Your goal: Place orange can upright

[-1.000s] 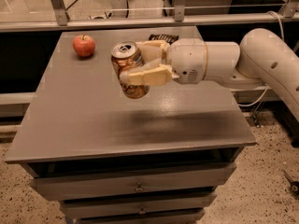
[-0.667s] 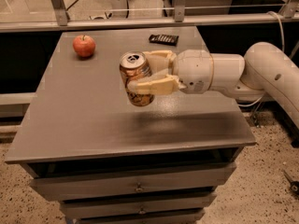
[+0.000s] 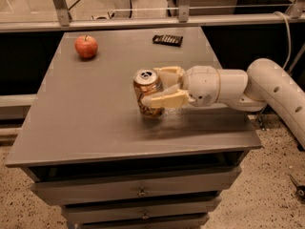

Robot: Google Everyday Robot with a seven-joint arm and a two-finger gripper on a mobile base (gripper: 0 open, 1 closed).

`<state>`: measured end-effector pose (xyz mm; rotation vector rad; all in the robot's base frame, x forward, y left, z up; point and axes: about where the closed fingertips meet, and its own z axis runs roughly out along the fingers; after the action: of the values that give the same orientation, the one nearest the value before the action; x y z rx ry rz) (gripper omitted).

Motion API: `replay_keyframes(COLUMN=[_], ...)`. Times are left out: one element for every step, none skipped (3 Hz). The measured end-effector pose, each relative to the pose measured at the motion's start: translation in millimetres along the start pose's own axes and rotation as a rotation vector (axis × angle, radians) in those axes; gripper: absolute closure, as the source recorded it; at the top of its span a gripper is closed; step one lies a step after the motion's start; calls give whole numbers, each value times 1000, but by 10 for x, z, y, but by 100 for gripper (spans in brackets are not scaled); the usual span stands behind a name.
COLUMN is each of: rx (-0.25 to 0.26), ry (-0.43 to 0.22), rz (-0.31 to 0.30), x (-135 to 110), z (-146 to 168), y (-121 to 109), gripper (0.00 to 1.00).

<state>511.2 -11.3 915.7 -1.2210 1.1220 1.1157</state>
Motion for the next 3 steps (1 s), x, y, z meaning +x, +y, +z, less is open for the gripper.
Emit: replay_keyframes(rx=[-17,-28,-33], ry=[3,12,34], rz=[14,30,44], x=[136,209,238], z=[-96,-188,-301], y=[-52,-63,-46], gripper=[62,39,16])
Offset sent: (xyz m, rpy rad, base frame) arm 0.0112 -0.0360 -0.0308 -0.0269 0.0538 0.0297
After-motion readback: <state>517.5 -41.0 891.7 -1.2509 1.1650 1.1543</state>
